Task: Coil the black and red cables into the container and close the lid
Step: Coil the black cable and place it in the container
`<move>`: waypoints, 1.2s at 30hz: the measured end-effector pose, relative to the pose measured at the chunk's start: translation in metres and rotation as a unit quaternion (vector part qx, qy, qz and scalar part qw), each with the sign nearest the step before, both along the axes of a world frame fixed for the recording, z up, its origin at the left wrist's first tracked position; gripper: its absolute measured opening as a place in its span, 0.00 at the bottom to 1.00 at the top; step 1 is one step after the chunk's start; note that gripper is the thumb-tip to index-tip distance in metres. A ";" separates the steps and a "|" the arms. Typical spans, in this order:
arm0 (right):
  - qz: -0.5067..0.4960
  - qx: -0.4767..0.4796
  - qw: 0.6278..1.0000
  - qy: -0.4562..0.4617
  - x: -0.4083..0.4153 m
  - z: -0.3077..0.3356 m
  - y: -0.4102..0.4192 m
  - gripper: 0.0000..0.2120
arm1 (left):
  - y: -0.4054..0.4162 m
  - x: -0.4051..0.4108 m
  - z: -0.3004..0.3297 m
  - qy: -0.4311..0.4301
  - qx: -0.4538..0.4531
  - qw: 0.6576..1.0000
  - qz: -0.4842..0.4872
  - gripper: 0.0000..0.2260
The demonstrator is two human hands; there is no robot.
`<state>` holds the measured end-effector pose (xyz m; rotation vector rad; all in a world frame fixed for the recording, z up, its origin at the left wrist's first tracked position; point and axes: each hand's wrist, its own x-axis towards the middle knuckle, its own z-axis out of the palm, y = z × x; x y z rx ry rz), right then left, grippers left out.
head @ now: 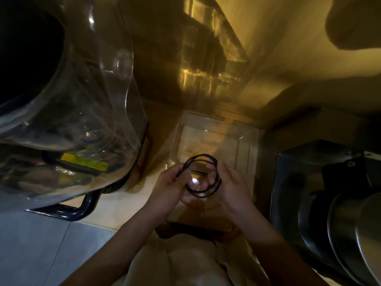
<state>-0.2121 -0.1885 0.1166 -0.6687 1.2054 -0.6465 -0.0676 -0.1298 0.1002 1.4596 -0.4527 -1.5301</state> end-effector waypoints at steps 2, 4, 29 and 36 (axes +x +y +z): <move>0.027 -0.041 0.998 0.048 0.000 -0.003 -0.007 0.16 | -0.007 -0.001 -0.003 -0.020 -0.010 1.000 0.006 0.08; 0.053 -0.068 0.993 0.081 0.000 -0.006 -0.014 0.17 | -0.016 -0.001 -0.009 -0.048 -0.004 0.999 0.017 0.09; 0.073 0.001 0.987 0.140 0.011 -0.076 -0.108 0.12 | -0.108 -0.015 -0.050 -0.076 0.174 0.974 0.127 0.04; 0.082 0.017 0.980 0.180 0.028 -0.107 -0.130 0.13 | -0.124 -0.013 -0.055 0.129 0.254 0.943 0.172 0.15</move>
